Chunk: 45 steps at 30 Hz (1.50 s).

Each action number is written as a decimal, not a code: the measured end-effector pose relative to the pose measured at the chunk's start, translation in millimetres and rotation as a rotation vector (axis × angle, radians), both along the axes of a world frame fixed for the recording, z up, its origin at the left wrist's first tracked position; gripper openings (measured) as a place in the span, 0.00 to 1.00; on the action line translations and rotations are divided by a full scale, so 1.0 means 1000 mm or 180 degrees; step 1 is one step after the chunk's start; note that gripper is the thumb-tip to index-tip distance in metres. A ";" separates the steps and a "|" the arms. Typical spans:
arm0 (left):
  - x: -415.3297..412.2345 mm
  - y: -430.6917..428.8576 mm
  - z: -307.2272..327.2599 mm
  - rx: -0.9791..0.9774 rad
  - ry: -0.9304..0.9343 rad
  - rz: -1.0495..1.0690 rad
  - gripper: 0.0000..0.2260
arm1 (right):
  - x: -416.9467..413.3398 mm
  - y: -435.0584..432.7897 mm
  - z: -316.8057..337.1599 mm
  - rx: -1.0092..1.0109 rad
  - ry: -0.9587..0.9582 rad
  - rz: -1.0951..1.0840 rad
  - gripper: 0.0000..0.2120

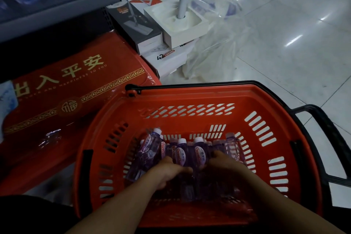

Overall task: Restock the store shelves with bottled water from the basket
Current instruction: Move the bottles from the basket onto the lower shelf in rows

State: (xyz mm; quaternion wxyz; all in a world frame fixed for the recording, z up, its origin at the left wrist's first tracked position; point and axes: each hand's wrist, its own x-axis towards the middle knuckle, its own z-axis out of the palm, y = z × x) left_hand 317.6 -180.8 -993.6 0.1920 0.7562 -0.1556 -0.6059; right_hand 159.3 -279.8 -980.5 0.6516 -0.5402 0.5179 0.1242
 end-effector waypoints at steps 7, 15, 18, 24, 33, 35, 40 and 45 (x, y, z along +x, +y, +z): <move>0.015 0.011 0.014 -0.0289 0.0204 0.0146 0.23 | 0.007 0.000 0.031 0.0298 -0.0658 -0.0150 0.14; 0.048 0.019 0.094 -0.0986 -0.0232 0.0277 0.31 | 0.032 0.005 0.064 0.0169 -0.1293 -0.0581 0.27; 0.076 0.018 0.143 -0.1391 -0.0485 0.0307 0.31 | 0.061 0.004 0.106 0.0042 -0.1726 -0.0617 0.23; 0.142 0.021 0.262 -0.2226 -0.1014 0.0347 0.29 | 0.136 0.007 0.216 -0.0469 -0.2544 -0.0598 0.20; 0.232 0.051 0.338 -0.3026 -0.2030 0.0984 0.29 | 0.244 0.020 0.312 -0.0956 -0.3076 -0.0087 0.23; 0.247 0.057 0.341 -0.3085 -0.2268 0.1189 0.29 | 0.271 0.027 0.315 -0.1153 -0.3130 -0.0094 0.24; 0.277 0.066 0.343 -0.3126 -0.2749 0.1907 0.29 | 0.333 0.043 0.316 -0.1454 -0.3277 0.0052 0.25; 0.306 0.067 0.345 -0.3258 -0.3000 0.2596 0.25 | 0.385 0.046 0.322 -0.1672 -0.3494 0.0251 0.27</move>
